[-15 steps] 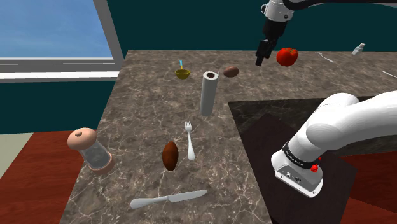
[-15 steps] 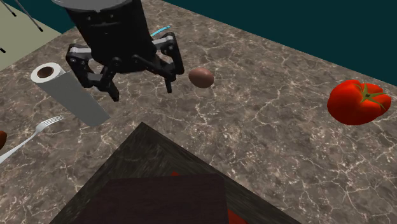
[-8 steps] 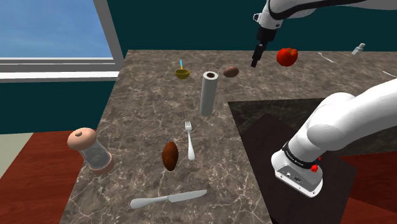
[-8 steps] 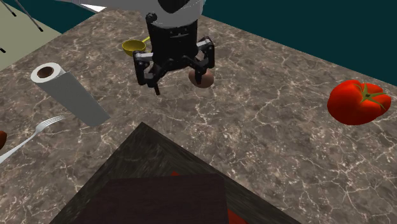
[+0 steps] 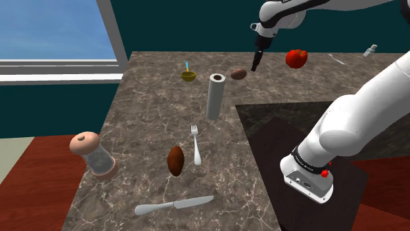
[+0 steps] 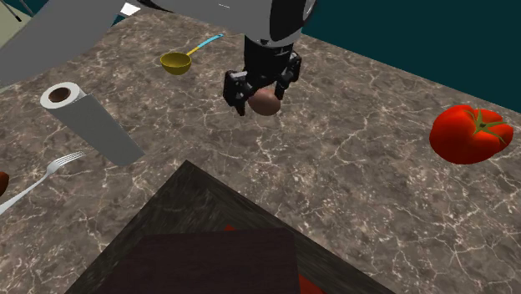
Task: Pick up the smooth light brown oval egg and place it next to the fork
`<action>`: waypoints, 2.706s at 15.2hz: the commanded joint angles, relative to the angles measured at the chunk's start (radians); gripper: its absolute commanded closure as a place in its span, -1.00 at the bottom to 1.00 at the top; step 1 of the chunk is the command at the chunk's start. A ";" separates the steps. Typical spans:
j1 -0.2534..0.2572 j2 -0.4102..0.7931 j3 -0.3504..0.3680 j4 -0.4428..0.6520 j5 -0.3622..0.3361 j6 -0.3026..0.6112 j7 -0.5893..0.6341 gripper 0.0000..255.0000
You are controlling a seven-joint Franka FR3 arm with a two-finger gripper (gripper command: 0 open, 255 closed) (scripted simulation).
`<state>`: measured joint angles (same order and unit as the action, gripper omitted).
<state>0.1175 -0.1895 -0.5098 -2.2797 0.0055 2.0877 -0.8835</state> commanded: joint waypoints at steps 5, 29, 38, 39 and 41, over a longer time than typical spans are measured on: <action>0.007 0.289 -0.058 0.181 0.219 0.041 -0.326 -1.00; -0.017 0.415 -0.029 0.193 0.323 0.123 -0.429 1.00; -0.007 0.364 -0.041 0.219 0.279 0.058 -0.392 1.00; -0.006 0.357 -0.042 0.225 0.273 0.047 -0.386 1.00; -0.004 0.342 -0.045 0.236 0.260 0.024 -0.375 1.00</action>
<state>0.1123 0.1568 -0.5542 -2.0525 0.2706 2.1240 -1.2647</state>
